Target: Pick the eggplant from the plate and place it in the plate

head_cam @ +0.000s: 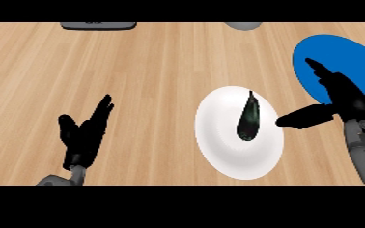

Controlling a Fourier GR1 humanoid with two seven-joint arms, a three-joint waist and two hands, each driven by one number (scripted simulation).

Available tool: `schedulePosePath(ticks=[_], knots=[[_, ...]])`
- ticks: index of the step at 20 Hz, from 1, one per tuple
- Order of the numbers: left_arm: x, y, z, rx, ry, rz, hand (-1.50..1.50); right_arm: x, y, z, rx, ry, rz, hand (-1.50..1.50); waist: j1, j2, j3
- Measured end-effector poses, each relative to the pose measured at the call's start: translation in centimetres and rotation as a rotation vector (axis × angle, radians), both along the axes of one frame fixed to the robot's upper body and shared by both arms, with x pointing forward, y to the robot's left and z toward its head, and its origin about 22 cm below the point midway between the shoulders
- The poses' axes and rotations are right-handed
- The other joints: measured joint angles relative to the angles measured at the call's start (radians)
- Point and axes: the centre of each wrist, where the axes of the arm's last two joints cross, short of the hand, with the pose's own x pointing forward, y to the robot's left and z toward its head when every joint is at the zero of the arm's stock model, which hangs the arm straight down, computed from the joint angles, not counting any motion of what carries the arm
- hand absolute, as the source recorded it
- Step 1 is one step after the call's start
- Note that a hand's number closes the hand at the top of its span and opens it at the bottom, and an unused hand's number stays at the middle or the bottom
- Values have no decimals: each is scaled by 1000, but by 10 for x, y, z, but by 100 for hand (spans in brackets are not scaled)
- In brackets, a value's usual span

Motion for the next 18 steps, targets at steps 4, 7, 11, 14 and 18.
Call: schedulePosePath(ticks=[4, 7, 11, 14, 18], knots=[[-4, -2, 1, 10, -4, 9, 0, 8, 22, -15, -23, 53, 3, -150, 1, 0, 0], [-5, -5, 3, 13, 3, 14, 0, 8, 26, -23, -4, 93, 13, -150, -2, 1, 0], [-4, -2, 0, 8, 6, 8, 0, 11, 38, -34, 19, 122, 32, -150, -4, 1, 0], [-5, 0, -3, 0, -9, 4, 0, 9, 46, -39, 25, 127, 40, -150, -6, -1, 2], [-5, 5, 1, -6, -2, -2, 0, 13, 57, -54, -2, 150, 39, -150, -4, -1, 1]])
